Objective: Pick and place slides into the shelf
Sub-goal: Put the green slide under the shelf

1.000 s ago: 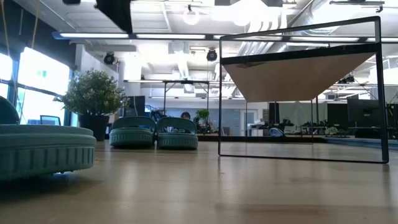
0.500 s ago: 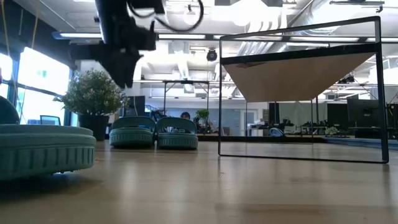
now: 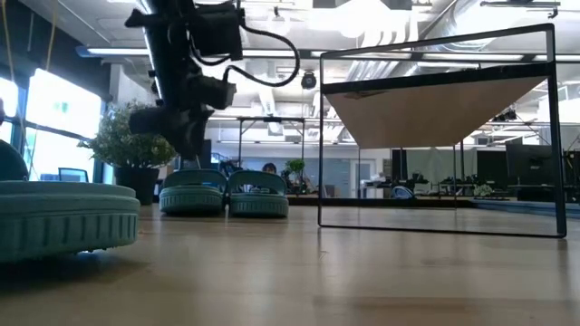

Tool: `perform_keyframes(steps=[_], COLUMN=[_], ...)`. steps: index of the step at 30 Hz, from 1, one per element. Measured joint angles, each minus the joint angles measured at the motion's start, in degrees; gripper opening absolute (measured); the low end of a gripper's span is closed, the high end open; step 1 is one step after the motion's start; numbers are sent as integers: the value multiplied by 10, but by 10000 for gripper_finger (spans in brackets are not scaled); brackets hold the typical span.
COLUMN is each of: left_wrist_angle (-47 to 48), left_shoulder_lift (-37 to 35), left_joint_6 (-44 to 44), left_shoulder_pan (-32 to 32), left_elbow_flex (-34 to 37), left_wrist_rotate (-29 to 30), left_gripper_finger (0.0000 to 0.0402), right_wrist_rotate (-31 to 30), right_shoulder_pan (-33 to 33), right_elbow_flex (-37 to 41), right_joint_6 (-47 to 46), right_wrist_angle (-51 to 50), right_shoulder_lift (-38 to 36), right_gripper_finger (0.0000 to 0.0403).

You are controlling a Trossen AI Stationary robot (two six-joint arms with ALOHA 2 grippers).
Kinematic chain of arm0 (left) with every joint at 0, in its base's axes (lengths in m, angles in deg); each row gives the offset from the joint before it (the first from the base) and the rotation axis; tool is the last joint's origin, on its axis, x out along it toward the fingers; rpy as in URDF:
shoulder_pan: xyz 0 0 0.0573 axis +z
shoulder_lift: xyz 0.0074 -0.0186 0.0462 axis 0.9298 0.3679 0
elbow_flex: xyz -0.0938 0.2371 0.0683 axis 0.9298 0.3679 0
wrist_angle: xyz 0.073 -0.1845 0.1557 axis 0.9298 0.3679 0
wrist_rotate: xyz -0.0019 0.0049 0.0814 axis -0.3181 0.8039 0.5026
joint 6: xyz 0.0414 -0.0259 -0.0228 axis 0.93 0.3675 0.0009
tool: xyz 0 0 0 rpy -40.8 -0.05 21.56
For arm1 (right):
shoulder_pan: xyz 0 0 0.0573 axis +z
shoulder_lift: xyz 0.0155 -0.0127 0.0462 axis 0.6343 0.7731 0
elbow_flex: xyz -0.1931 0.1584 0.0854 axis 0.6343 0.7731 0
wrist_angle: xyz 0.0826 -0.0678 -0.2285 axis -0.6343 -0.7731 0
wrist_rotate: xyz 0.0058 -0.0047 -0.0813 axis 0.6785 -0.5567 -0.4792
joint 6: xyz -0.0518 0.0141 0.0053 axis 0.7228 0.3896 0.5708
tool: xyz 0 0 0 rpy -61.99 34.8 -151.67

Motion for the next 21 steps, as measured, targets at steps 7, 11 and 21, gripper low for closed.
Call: perform_keyframes(steps=[7, 11, 21], left_wrist_angle=[-57, -67, -80], left_shoulder_lift=[0, 0, 44], left_joint_6=[2, 19, 22], left_shoulder_pan=[7, 7, 7], left_elbow_flex=[12, 12, 13], left_wrist_rotate=[19, 25, 26], left_gripper_finger=[145, 145, 145], right_wrist_rotate=[0, 0, 0], right_shoulder_pan=[0, 0, 0], right_elbow_flex=[0, 0, 0], right_joint_6=[0, 0, 0], right_wrist_angle=[-4, -4, -4], right_shoulder_lift=[0, 0, 0], right_gripper_finger=[0, 0, 0])
